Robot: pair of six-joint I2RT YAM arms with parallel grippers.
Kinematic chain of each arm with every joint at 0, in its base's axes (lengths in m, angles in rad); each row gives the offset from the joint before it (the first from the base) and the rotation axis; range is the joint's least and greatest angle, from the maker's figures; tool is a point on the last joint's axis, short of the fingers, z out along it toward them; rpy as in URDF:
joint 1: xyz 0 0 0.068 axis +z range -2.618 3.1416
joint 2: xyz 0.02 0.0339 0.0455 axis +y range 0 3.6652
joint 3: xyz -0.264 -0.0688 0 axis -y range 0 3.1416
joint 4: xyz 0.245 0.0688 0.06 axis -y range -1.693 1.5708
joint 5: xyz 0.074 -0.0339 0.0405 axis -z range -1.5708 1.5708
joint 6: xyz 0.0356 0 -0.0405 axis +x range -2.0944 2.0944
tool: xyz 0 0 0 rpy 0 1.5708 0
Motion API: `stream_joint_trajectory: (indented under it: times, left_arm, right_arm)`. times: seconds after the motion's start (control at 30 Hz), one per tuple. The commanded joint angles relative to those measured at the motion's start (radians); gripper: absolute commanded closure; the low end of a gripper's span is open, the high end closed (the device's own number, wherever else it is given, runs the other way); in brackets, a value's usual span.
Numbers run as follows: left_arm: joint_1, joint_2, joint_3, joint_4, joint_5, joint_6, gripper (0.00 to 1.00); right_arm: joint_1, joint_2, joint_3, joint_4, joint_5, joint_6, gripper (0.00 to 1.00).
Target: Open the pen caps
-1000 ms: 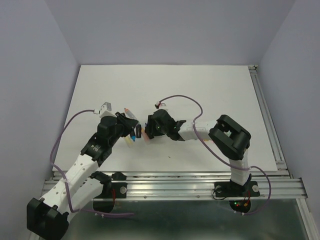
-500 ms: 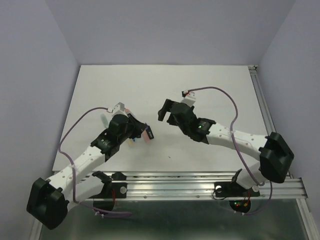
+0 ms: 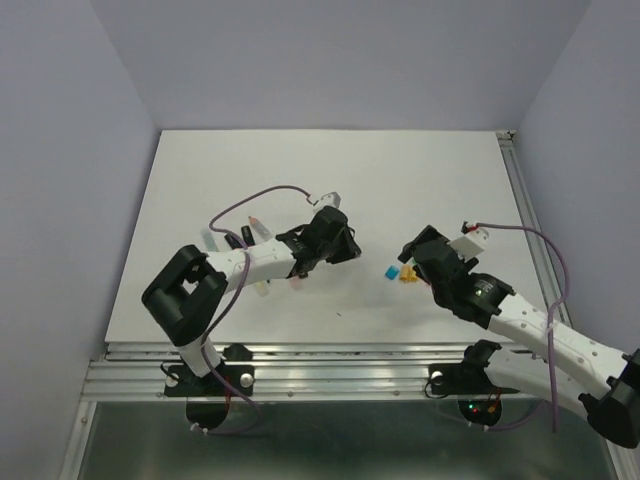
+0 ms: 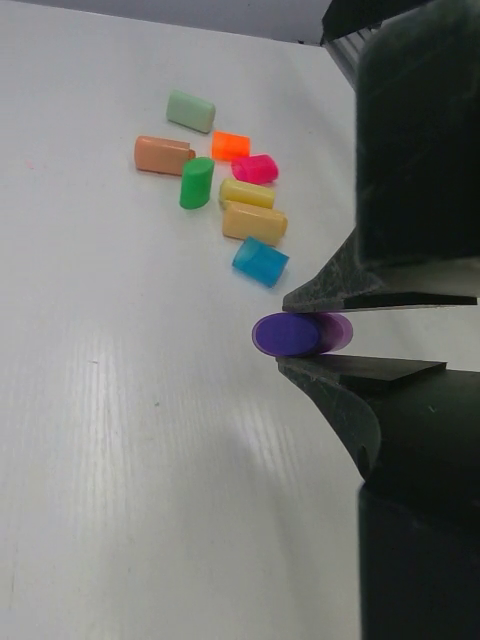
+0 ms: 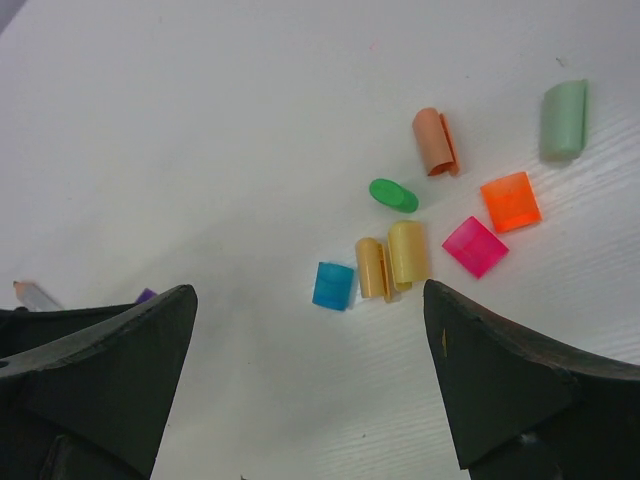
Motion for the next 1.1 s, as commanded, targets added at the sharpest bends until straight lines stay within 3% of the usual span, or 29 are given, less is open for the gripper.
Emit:
stream_joint_trajectory:
  times: [0.0, 0.23, 0.53, 0.73, 0.97, 1.07]
  left_arm:
    - [-0.023, 0.115, 0.145, 0.028, -0.017, 0.067, 1.00]
    - [-0.056, 0.361, 0.444, -0.013, 0.038, 0.116, 1.00]
    - [-0.106, 0.476, 0.561, -0.064, 0.082, 0.127, 1.00]
    - [-0.120, 0.469, 0.546, -0.070, 0.078, 0.119, 0.78]
    - [-0.134, 0.456, 0.538, -0.074, 0.089, 0.110, 0.68]
    - [-0.134, 0.435, 0.534, -0.091, 0.056, 0.103, 0.53]
  right_arm:
    - [0.001, -0.099, -0.037, -0.110, 0.100, 0.084, 0.00]
    - [0.001, -0.177, -0.017, -0.211, 0.121, 0.114, 0.00]
    - [0.001, -0.208, -0.040, -0.191, 0.103, 0.112, 0.00]
    - [0.001, -0.204, -0.037, -0.203, 0.098, 0.117, 0.00]
    - [0.001, -0.230, -0.037, -0.205, 0.078, 0.120, 0.00]
    - [0.001, -0.248, -0.043, -0.203, 0.075, 0.105, 0.00]
